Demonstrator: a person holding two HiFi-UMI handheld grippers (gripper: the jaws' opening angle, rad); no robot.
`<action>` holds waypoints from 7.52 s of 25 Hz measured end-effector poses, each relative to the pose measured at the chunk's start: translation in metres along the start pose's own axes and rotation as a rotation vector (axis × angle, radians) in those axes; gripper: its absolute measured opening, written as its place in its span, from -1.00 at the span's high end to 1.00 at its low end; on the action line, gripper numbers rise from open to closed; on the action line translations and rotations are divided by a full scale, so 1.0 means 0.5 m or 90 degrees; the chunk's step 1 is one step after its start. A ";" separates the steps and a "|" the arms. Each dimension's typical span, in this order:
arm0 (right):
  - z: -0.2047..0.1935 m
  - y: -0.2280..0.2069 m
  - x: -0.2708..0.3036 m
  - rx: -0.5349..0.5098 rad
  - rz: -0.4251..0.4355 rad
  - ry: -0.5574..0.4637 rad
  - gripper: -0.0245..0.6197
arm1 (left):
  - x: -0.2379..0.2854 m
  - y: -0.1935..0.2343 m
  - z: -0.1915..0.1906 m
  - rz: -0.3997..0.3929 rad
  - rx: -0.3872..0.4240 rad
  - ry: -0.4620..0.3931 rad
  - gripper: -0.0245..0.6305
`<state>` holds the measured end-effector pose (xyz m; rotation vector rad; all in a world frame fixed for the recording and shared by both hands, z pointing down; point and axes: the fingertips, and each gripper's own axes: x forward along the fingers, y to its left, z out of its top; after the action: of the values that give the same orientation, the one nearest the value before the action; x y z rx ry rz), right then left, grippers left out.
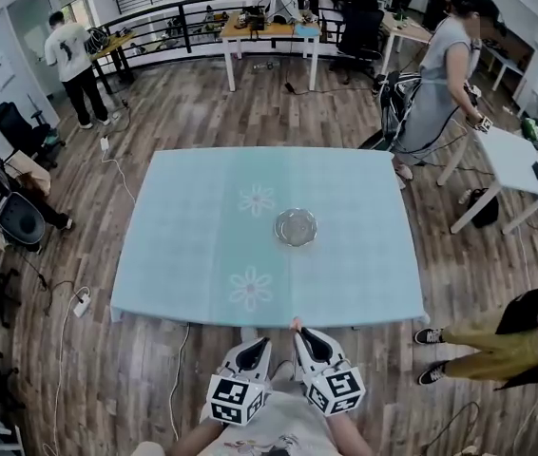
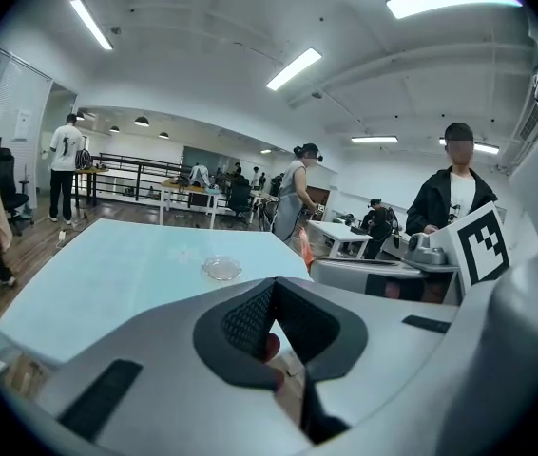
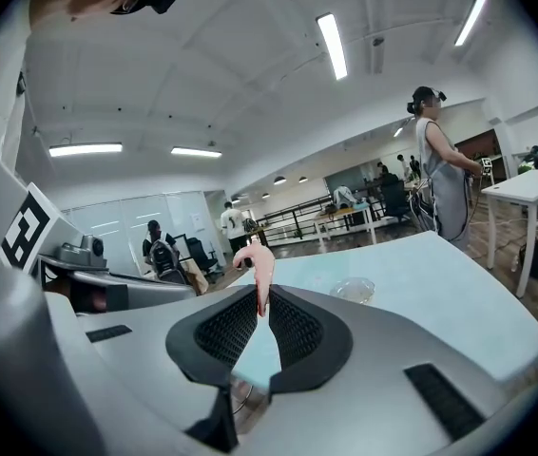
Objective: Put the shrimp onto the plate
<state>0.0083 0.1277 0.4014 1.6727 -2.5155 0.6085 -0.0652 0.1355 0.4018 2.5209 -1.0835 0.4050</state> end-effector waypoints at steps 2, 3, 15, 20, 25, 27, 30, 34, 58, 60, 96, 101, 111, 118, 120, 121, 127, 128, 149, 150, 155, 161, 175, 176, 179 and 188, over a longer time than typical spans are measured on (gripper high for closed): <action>0.003 -0.013 0.011 0.005 -0.004 0.001 0.75 | 0.018 0.006 0.003 -0.005 0.004 0.007 0.90; 0.006 -0.021 0.017 0.007 -0.008 0.002 0.75 | 0.028 0.009 0.006 -0.008 0.005 0.011 0.90; 0.058 -0.104 0.124 0.014 -0.031 -0.003 0.75 | 0.162 0.069 0.081 -0.054 0.030 0.022 0.90; 0.089 -0.158 0.161 0.011 -0.063 -0.012 0.75 | 0.232 0.087 0.117 -0.083 0.034 0.017 0.90; 0.102 -0.201 0.221 0.023 -0.082 0.004 0.75 | 0.290 0.134 0.139 -0.089 0.027 0.033 0.90; 0.096 -0.219 0.246 0.028 -0.088 0.011 0.75 | 0.316 0.154 0.137 -0.091 0.027 0.044 0.90; 0.099 -0.243 0.286 0.032 -0.089 0.022 0.75 | 0.355 0.181 0.142 -0.098 0.030 0.061 0.90; 0.071 -0.262 0.335 0.033 -0.093 0.044 0.75 | 0.394 0.220 0.112 -0.109 0.030 0.086 0.90; -0.030 -0.381 0.559 0.033 -0.157 0.109 0.75 | 0.583 0.382 0.036 -0.142 0.009 0.138 0.90; -0.036 -0.388 0.560 0.029 -0.158 0.115 0.75 | 0.589 0.381 0.032 -0.135 0.005 0.140 0.90; -0.200 -0.538 0.688 0.010 -0.077 0.226 0.75 | 0.758 0.419 -0.123 -0.039 -0.058 0.175 0.90; -0.219 -0.543 0.697 0.029 -0.080 0.245 0.75 | 0.768 0.424 -0.142 -0.034 -0.067 0.186 0.90; -0.236 -0.553 0.709 0.009 -0.100 0.265 0.75 | 0.786 0.439 -0.170 -0.030 -0.070 0.198 0.90; -0.232 -0.554 0.706 0.029 -0.112 0.257 0.75 | 0.784 0.438 -0.159 -0.039 -0.058 0.191 0.90; -0.232 -0.549 0.703 0.030 -0.112 0.259 0.75 | 0.780 0.441 -0.155 -0.038 -0.055 0.189 0.90; -0.231 -0.547 0.701 0.028 -0.112 0.259 0.75 | 0.778 0.442 -0.152 -0.037 -0.053 0.189 0.90; -0.199 -0.530 0.686 0.013 -0.118 0.237 0.77 | 0.756 0.437 -0.126 -0.046 -0.045 0.176 0.90; -0.188 -0.526 0.684 0.009 -0.119 0.227 0.79 | 0.752 0.437 -0.121 -0.047 -0.042 0.175 0.90; -0.017 -0.408 0.599 -0.018 -0.152 0.123 0.85 | 0.634 0.390 0.049 -0.085 -0.028 0.100 0.90; -0.007 -0.402 0.597 -0.022 -0.151 0.119 0.85 | 0.626 0.388 0.056 -0.089 -0.029 0.097 0.90; 0.033 -0.373 0.576 -0.038 -0.152 0.101 0.85 | 0.583 0.383 0.062 -0.095 -0.034 0.099 0.90; 0.061 -0.327 0.550 -0.047 -0.148 0.085 0.85 | 0.527 0.376 0.099 -0.106 -0.017 0.080 0.90; 0.096 -0.239 0.482 -0.047 -0.137 0.062 0.85 | 0.451 0.328 0.150 -0.141 0.008 0.053 0.90; 0.096 -0.236 0.477 -0.042 -0.138 0.060 0.85 | 0.446 0.323 0.150 -0.151 -0.011 0.061 0.90; 0.098 -0.230 0.468 -0.037 -0.136 0.055 0.85 | 0.429 0.315 0.162 -0.175 -0.082 0.085 0.90; 0.126 -0.189 0.474 -0.040 -0.115 0.033 0.85 | 0.385 0.348 0.198 -0.135 -0.087 0.029 0.90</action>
<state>0.0064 -0.1334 0.4331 1.8104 -2.2904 0.5434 -0.0545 -0.1406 0.4274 2.4597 -0.7888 0.3164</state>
